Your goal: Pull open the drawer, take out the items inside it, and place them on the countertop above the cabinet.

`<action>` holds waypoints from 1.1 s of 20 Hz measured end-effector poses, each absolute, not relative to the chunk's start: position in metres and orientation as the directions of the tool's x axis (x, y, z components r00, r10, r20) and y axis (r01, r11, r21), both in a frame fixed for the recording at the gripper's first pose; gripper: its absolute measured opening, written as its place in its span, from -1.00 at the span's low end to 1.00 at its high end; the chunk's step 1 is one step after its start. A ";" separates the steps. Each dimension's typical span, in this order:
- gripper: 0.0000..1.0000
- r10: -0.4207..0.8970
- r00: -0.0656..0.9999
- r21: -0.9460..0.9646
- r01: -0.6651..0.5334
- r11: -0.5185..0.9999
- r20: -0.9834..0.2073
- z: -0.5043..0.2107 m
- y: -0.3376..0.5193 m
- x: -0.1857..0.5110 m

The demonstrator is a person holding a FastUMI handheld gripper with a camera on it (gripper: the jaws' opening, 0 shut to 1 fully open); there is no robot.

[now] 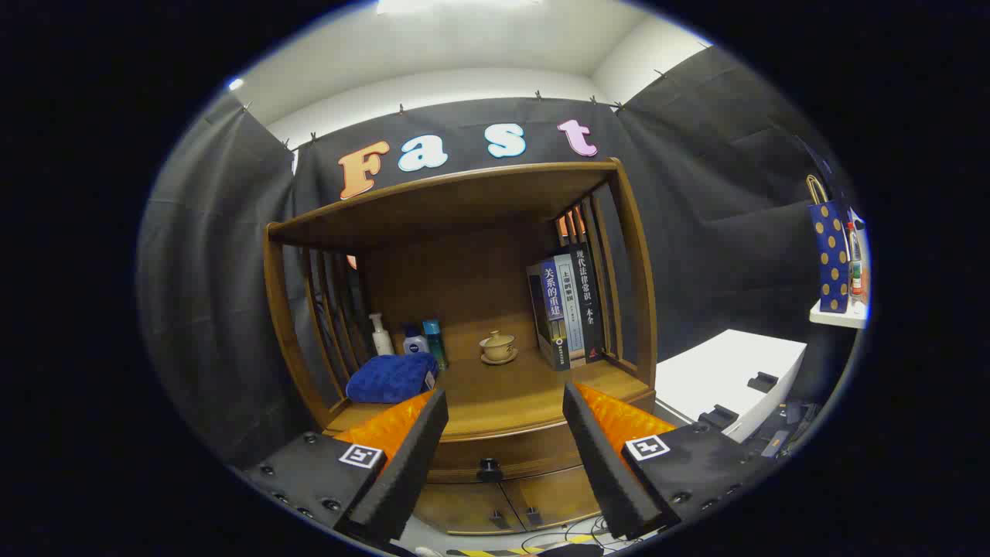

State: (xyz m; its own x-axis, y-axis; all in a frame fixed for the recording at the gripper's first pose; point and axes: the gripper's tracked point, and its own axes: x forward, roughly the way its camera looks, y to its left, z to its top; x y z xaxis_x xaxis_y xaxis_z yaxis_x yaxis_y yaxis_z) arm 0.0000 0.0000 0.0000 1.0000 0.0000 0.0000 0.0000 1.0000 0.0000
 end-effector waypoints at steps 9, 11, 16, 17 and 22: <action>0.96 0.068 0.996 -0.043 -0.066 0.997 0.053 0.022 0.021 -0.004; 0.96 0.090 0.995 -0.083 -0.086 0.993 0.046 0.023 0.024 -0.001; 0.97 0.195 0.981 -0.203 -0.191 0.961 0.003 0.016 0.035 -0.012; 0.97 0.196 0.981 -0.212 -0.189 0.959 0.012 0.017 0.031 -0.016; 0.96 0.200 0.980 -0.122 -0.198 0.973 0.008 0.005 0.020 -0.006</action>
